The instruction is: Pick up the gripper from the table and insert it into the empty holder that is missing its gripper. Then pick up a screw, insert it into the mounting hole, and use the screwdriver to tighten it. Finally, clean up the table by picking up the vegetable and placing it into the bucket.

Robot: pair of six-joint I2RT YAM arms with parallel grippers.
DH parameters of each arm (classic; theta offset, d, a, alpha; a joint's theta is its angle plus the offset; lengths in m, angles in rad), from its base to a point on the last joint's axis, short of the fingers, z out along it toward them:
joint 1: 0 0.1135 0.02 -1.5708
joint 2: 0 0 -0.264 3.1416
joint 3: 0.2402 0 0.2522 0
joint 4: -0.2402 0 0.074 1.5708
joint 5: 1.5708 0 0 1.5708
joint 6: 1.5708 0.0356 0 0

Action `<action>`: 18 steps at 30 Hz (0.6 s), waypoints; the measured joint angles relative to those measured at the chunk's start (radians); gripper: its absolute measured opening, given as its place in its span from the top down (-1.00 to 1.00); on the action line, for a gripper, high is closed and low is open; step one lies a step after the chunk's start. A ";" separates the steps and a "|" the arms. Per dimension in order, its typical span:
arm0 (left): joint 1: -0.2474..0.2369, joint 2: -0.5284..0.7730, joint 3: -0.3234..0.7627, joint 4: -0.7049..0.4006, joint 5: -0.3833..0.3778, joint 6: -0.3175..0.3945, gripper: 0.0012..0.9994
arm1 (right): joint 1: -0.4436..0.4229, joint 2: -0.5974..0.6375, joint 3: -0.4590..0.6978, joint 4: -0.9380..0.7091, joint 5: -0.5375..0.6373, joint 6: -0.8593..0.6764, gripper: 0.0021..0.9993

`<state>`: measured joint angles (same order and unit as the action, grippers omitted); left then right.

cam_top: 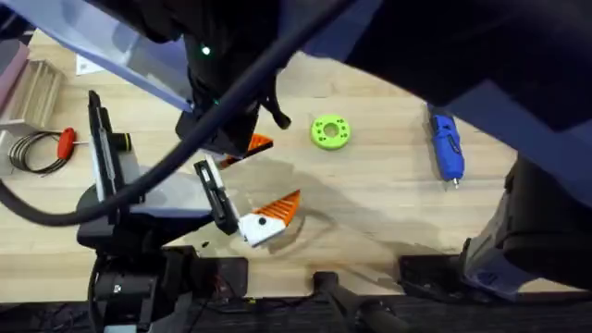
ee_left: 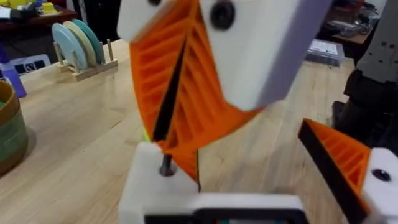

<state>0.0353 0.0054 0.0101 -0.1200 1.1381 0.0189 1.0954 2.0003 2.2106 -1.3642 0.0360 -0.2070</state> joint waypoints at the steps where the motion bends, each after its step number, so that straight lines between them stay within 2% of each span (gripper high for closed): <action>1: 0.000 0.000 0.000 0.000 0.000 0.000 -0.97 | 0.000 0.000 0.000 -0.001 0.000 0.000 0.99; 18: 0.000 0.000 0.000 0.000 0.000 -0.004 -0.97 | 0.000 0.007 0.001 -0.004 0.000 0.000 0.99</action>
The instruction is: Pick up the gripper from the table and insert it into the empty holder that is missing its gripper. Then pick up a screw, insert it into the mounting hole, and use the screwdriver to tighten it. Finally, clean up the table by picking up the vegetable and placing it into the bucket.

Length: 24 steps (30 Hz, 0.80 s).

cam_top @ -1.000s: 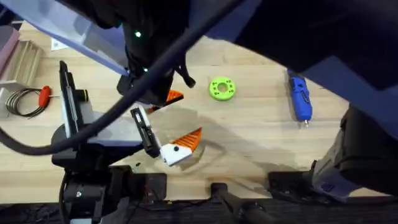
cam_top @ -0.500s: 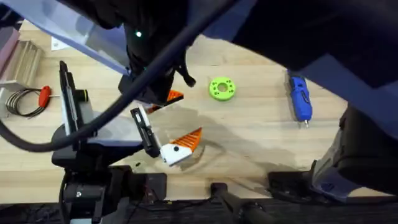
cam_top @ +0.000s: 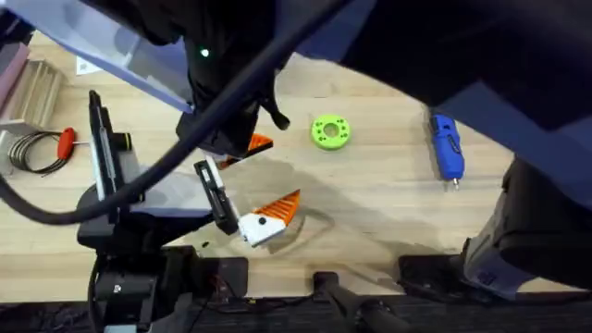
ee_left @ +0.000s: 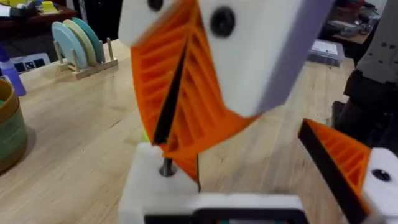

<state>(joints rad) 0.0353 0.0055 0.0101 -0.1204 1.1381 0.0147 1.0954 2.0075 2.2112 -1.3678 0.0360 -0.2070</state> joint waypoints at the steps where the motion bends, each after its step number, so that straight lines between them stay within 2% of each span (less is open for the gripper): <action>1: 0.000 0.000 0.000 0.000 0.000 -0.001 -0.97 | 0.000 0.002 0.001 0.000 0.000 0.000 0.99; 24: 0.000 0.000 0.000 0.000 0.003 -0.003 -0.97 | -0.004 0.017 0.011 0.002 -0.034 0.001 0.99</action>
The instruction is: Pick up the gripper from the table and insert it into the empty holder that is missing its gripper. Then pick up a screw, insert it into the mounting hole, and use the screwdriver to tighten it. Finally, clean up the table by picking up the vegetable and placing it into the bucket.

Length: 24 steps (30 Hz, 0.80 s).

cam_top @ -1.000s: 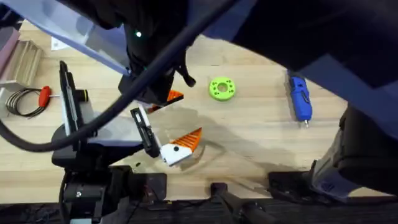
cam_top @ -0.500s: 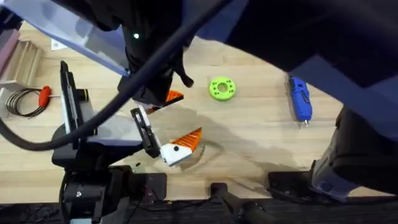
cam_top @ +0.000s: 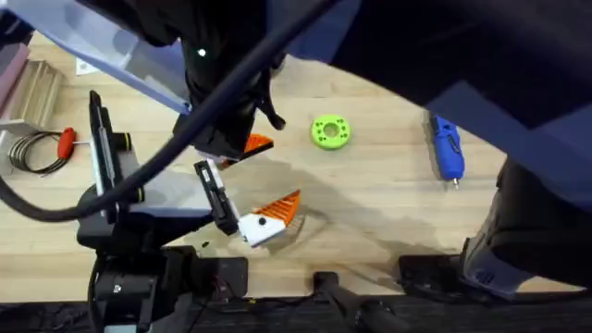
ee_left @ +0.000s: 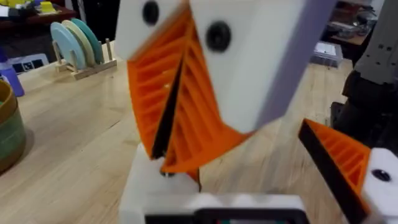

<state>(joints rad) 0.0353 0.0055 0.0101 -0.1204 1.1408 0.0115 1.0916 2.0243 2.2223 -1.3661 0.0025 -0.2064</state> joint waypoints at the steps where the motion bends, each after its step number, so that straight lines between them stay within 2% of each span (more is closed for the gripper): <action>1: 0.000 0.000 0.000 0.000 0.000 0.000 -0.97 | -0.002 0.001 0.000 0.000 0.000 0.000 0.99; 24: 0.000 0.000 0.000 0.000 0.000 0.004 -0.97 | -0.021 0.023 0.000 -0.015 -0.019 0.001 0.99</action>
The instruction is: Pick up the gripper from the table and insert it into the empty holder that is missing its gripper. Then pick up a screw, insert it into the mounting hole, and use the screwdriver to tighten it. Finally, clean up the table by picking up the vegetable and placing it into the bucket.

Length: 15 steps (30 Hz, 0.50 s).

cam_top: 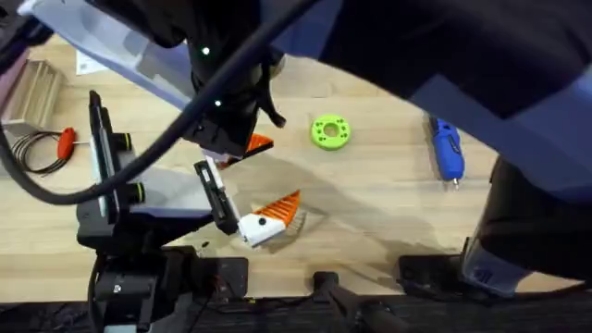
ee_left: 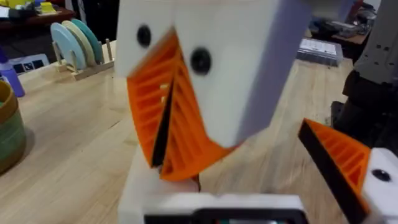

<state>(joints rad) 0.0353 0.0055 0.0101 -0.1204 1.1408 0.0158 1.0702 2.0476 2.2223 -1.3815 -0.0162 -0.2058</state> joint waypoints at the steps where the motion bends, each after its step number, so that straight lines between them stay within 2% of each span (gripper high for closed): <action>1: 0.000 0.000 0.000 -0.001 0.000 -0.004 -0.97 | 0.000 0.004 0.000 0.001 0.000 0.000 0.99; 13: 0.000 0.001 0.000 0.000 0.000 -0.013 -0.97 | 0.000 0.005 -0.003 0.005 0.000 0.000 0.99; 14: 0.000 0.001 0.000 0.000 0.000 -0.013 -0.97 | 0.000 0.006 -0.003 0.005 0.000 0.004 0.91; 15: 0.000 0.001 0.000 0.000 0.001 -0.014 -0.97 | 0.000 0.006 -0.003 0.008 0.001 0.007 0.62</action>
<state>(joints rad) 0.0353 0.0063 0.0101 -0.1207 1.1414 0.0019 1.0702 2.0531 2.2196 -1.3735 -0.0154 -0.1991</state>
